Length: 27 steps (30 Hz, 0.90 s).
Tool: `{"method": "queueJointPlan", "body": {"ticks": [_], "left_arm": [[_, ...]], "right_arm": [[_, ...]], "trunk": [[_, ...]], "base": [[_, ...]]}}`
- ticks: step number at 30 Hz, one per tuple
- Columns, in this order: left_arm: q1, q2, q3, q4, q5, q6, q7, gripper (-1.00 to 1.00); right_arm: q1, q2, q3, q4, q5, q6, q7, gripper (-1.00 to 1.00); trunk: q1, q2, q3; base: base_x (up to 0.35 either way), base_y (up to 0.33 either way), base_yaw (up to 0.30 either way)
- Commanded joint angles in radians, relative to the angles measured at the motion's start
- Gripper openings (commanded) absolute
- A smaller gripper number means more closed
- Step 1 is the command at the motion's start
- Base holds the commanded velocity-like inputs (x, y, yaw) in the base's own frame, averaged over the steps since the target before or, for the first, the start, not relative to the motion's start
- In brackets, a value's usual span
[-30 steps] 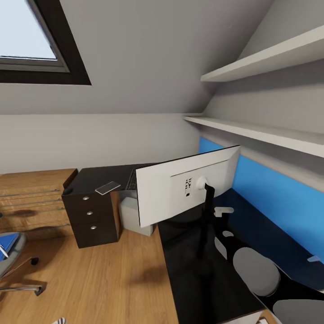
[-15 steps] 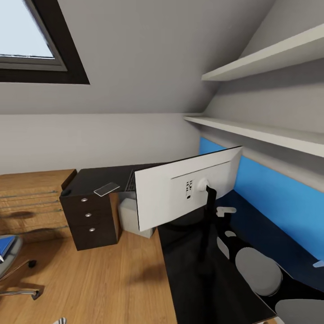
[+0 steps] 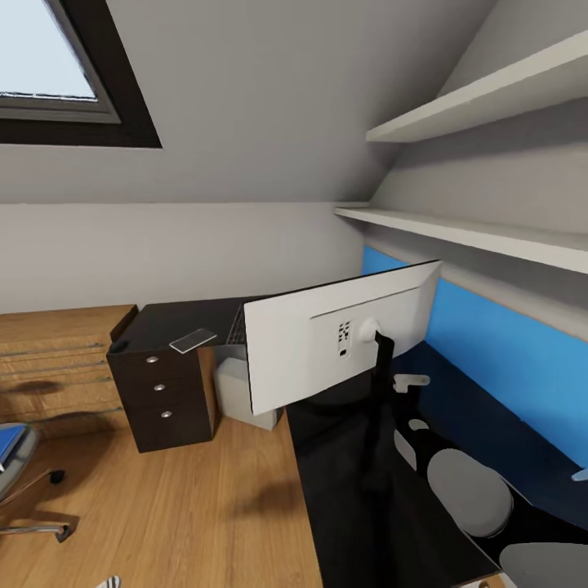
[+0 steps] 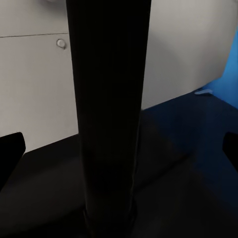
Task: In the bedroom, organize the workspace by keeping the computer under the desk, ensuring the monitor is on the desk, placing the keyboard on the desk next to the monitor, placing the mouse on the desk next to the keyboard, moving the folder from the swivel chair onto the desk next to the mouse, stacking the notebook on top of the folder with the pen on top of the notebook, and positioning the swivel chair next to the desk.
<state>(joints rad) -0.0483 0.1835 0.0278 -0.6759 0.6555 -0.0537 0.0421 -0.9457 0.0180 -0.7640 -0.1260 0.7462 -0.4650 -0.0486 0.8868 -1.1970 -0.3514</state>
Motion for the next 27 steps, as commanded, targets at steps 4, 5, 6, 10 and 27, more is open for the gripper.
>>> {"method": "queueJointPlan", "body": {"ticks": [4, 5, 6, 10, 27], "left_arm": [[0.0, 0.001, -0.003, -0.001, 0.01, -0.003, 0.004, 1.0], [0.0, 0.0, -0.003, -0.001, 0.01, -0.003, 0.004, 1.0], [0.0, -0.002, -0.003, -0.001, 0.01, -0.003, 0.004, 1.0], [0.0, -0.012, -0.003, -0.001, 0.009, -0.003, 0.004, 1.0], [0.0, -0.018, -0.001, -0.001, 0.009, -0.003, 0.004, 1.0]], "right_arm": [[-0.001, 0.0, -0.006, 0.0, 0.01, -0.006, -0.005, 1.0], [0.0, 0.0, -0.006, 0.0, 0.011, -0.012, -0.005, 1.0], [0.0, 0.0, -0.006, 0.001, 0.011, -0.022, -0.005, 1.0], [0.001, 0.0, -0.006, 0.002, 0.011, -0.055, -0.005, 1.0], [0.001, 0.002, -0.006, 0.003, 0.011, -0.067, -0.005, 1.0]], "trunk": [[0.015, -0.029, -0.014], [0.019, -0.036, -0.017], [0.023, -0.043, -0.02], [0.038, -0.071, -0.033], [0.046, -0.085, -0.039]], "base": [[0.0, 0.0, 0.0], [0.0, 0.0, 0.0], [0.0, 0.0, 0.0], [0.0, 0.0, 0.0], [0.0, 0.0, 0.0]]}}
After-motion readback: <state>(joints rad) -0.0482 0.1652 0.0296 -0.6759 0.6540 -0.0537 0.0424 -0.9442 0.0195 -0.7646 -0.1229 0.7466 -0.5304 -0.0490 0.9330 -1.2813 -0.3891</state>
